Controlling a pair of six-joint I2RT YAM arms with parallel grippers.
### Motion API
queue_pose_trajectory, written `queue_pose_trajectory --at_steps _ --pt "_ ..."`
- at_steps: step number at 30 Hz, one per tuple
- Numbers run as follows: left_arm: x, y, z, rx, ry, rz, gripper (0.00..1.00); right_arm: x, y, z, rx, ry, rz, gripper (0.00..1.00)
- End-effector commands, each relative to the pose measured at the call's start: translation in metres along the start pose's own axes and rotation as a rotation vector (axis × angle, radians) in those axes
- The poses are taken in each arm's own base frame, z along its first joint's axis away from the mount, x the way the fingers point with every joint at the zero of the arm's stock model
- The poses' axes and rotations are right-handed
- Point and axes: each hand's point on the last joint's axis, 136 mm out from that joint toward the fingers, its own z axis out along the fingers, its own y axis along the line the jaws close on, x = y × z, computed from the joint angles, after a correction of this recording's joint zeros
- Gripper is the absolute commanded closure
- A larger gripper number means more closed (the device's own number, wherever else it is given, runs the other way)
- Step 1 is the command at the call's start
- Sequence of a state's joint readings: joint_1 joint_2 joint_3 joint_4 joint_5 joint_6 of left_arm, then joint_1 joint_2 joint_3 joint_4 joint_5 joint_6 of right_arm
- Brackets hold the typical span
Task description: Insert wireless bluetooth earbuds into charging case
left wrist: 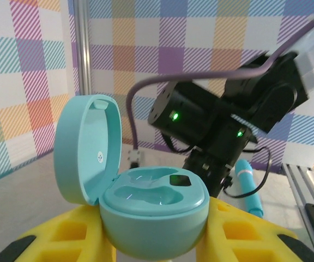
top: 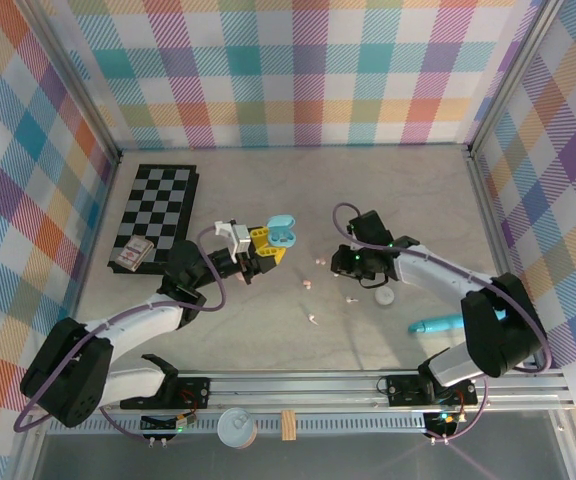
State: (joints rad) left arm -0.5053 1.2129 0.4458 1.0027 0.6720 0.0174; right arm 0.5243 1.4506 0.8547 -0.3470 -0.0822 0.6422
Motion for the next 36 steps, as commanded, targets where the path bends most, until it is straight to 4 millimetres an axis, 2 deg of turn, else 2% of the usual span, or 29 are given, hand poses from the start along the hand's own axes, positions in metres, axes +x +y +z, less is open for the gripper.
queue_pose_trajectory --at_steps 1,7,26,36 --pt "-0.004 0.004 0.006 -0.004 -0.003 0.057 0.67 -0.007 -0.019 -0.016 0.135 -0.063 0.056 0.82" --pt "0.002 0.007 0.012 -0.002 0.014 0.065 0.67 -0.012 -0.029 -0.025 0.199 -0.100 0.047 0.82" --pt "0.008 0.015 0.022 -0.015 0.004 0.069 0.67 -0.021 -0.011 -0.049 0.117 -0.176 0.017 0.82" --pt "0.011 0.019 0.029 -0.018 -0.004 0.063 0.67 -0.027 -0.008 -0.071 0.181 -0.276 -0.038 0.82"
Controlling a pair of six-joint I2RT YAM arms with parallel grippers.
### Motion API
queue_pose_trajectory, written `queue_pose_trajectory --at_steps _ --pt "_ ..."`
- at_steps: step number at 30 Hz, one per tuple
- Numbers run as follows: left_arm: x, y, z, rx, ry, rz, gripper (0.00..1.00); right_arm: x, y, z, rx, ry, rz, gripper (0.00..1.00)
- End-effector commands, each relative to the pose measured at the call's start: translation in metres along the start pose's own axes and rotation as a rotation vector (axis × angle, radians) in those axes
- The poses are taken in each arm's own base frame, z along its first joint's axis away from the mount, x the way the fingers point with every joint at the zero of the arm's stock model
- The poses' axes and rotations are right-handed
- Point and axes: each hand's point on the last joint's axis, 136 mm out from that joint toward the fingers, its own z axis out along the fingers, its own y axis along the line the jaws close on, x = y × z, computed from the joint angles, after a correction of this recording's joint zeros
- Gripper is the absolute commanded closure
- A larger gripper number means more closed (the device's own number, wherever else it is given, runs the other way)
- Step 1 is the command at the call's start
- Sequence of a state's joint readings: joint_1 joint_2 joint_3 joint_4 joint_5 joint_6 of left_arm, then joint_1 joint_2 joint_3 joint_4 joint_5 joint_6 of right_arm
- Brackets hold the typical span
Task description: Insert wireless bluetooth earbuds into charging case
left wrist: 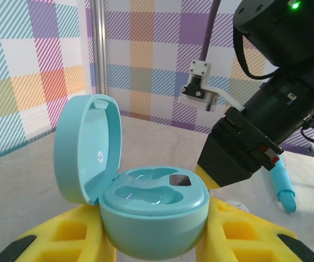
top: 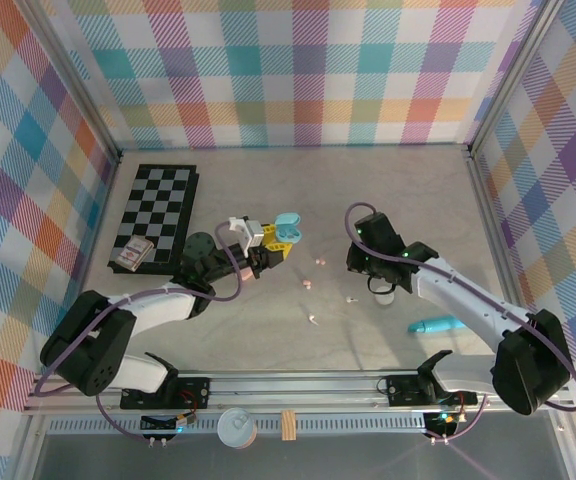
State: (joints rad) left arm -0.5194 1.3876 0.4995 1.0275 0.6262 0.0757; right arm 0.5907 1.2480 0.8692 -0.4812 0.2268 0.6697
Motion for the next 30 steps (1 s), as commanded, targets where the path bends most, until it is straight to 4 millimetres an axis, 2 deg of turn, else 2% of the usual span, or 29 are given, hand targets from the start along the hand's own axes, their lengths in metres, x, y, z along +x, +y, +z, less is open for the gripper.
queue_pose_trajectory --at_steps 1,11,19,30 --pt "-0.024 -0.002 0.007 0.018 -0.075 0.061 0.67 -0.010 0.002 -0.011 0.019 -0.042 -0.006 0.82" --pt "-0.015 0.000 0.016 0.018 -0.068 0.056 0.67 -0.017 0.031 -0.034 -0.064 -0.057 -0.017 0.82" --pt "-0.012 0.001 0.024 0.024 -0.072 0.058 0.67 -0.035 0.069 -0.060 -0.170 -0.109 -0.049 0.81" --pt "-0.005 0.004 0.031 0.018 -0.065 0.060 0.68 -0.050 0.103 -0.072 -0.209 -0.133 -0.081 0.82"
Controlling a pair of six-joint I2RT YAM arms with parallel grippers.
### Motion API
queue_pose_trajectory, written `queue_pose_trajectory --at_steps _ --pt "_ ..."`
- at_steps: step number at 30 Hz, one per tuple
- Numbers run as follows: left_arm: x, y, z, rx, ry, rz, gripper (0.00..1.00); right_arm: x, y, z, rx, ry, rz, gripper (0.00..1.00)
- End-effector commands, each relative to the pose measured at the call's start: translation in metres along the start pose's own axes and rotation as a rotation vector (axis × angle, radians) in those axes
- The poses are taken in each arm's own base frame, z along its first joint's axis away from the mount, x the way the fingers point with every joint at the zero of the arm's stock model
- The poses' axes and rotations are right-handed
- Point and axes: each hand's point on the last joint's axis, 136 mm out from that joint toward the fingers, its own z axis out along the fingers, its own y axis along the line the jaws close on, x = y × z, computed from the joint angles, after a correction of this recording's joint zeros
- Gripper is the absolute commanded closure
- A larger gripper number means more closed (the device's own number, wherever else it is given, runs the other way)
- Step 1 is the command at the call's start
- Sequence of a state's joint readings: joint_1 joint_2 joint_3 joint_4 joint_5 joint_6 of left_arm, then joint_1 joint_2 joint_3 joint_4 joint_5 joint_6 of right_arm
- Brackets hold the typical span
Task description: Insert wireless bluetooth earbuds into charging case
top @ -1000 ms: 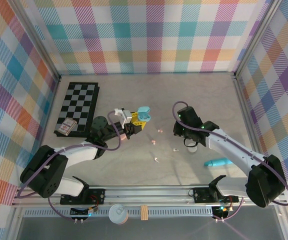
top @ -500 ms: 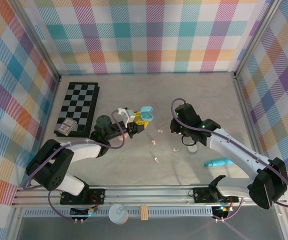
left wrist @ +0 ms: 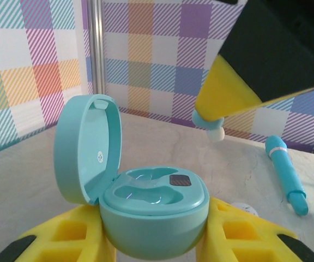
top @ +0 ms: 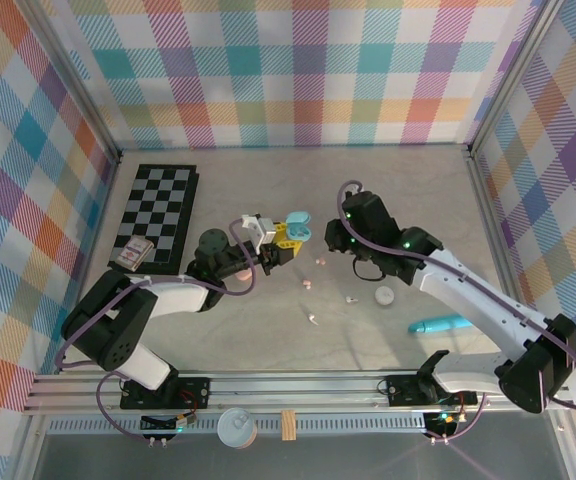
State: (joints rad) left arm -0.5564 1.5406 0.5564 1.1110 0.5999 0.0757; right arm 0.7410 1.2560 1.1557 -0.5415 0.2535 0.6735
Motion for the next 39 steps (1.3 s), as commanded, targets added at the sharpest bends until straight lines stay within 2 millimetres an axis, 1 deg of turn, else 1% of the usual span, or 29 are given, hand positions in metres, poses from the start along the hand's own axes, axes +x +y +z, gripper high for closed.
queue_pose_trajectory --at_steps 1,7,9,18,22,27,30,36,39 --pt "-0.022 0.000 0.007 0.008 -0.073 0.069 0.68 -0.006 0.011 -0.001 -0.009 -0.005 -0.005 0.82" --pt "-0.019 0.000 0.009 0.010 -0.068 0.077 0.68 -0.008 0.029 0.002 -0.049 0.007 -0.006 0.82" --pt "-0.017 0.000 0.010 0.012 -0.065 0.078 0.68 -0.010 0.038 0.003 -0.081 0.003 -0.010 0.81" --pt "-0.019 -0.002 0.011 0.026 -0.075 0.091 0.68 -0.012 0.075 0.012 -0.202 0.020 -0.028 0.81" --pt "-0.020 -0.005 0.009 0.031 -0.079 0.100 0.69 -0.011 0.086 0.015 -0.226 0.027 -0.043 0.81" --pt "-0.017 -0.006 0.007 0.033 -0.073 0.103 0.69 -0.012 0.089 0.016 -0.227 0.018 -0.056 0.81" --pt "-0.020 -0.006 0.007 0.031 -0.079 0.107 0.69 -0.010 0.089 0.019 -0.223 0.023 -0.053 0.81" --pt "-0.026 -0.006 0.007 0.026 -0.091 0.113 0.69 -0.002 0.082 0.028 -0.195 0.045 -0.043 0.81" --pt "-0.025 -0.006 0.006 0.022 -0.090 0.112 0.69 0.001 0.077 0.030 -0.181 0.047 -0.037 0.81"
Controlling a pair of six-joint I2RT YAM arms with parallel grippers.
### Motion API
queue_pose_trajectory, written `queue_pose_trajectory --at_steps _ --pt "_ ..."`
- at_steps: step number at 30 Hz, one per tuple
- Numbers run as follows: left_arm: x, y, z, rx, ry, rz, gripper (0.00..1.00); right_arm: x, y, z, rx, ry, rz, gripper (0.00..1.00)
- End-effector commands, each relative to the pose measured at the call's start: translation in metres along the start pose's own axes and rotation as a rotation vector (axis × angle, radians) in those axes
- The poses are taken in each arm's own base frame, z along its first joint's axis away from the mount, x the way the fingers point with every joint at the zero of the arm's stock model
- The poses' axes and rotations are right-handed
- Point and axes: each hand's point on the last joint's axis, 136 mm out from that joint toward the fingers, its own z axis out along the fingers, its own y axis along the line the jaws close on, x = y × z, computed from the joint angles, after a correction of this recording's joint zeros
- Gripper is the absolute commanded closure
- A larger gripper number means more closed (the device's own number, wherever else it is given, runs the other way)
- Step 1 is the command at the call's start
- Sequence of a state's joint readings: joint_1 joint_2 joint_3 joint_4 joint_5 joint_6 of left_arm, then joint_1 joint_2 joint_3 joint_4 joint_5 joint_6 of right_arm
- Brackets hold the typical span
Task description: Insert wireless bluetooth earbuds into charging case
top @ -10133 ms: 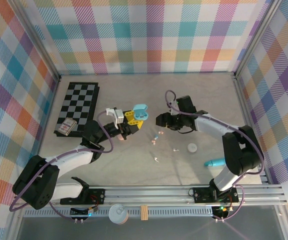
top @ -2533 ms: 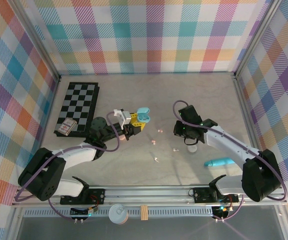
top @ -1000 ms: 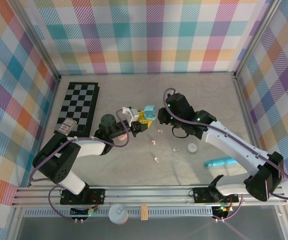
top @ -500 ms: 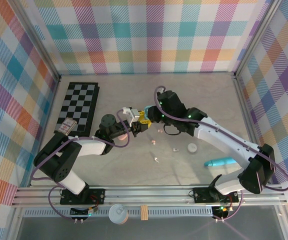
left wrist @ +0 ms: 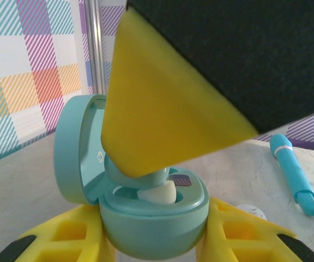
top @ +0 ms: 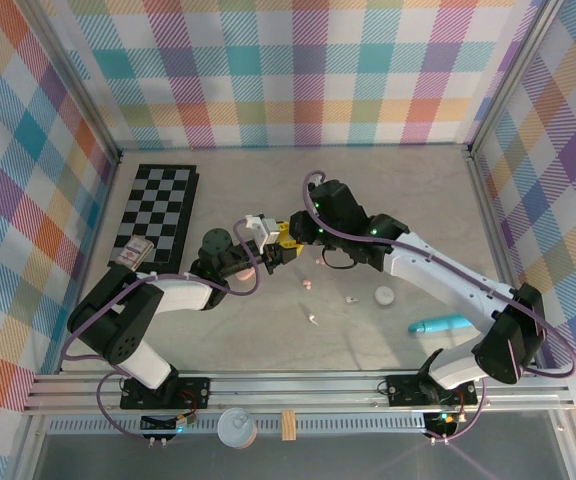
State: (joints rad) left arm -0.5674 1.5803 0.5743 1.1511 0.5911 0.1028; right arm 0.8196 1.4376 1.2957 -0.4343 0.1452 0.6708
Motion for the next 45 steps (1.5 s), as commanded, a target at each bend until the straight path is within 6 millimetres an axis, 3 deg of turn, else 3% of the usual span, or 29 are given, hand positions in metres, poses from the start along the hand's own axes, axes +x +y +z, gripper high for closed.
queue_pose_trajectory --at_steps 1,11,22,28,32,36,41,45 --pt "-0.026 -0.005 -0.001 0.014 -0.075 0.075 0.69 0.000 0.002 0.002 -0.004 -0.006 0.014 0.81" --pt "-0.034 0.005 0.003 -0.027 -0.105 0.076 0.70 0.006 -0.001 0.001 0.000 0.005 0.033 0.80" --pt "-0.035 0.004 0.003 -0.021 -0.117 0.093 0.71 -0.004 0.003 -0.015 -0.034 -0.059 -0.008 0.53" --pt "-0.036 0.005 0.001 -0.021 -0.120 0.105 0.71 -0.007 -0.003 -0.043 -0.077 -0.172 -0.068 0.47" --pt "-0.038 0.008 -0.004 -0.032 -0.117 0.115 0.71 -0.003 -0.037 -0.069 0.016 -0.255 -0.074 0.46" --pt "-0.039 0.008 -0.008 -0.039 -0.107 0.124 0.71 0.004 -0.086 -0.085 0.149 -0.249 -0.019 0.44" --pt "-0.045 0.004 -0.011 -0.026 -0.120 0.127 0.71 0.003 -0.143 -0.078 0.172 -0.226 0.138 0.44" --pt "-0.052 -0.001 -0.017 -0.023 -0.127 0.134 0.71 0.001 -0.183 -0.056 0.184 -0.156 0.212 0.43"
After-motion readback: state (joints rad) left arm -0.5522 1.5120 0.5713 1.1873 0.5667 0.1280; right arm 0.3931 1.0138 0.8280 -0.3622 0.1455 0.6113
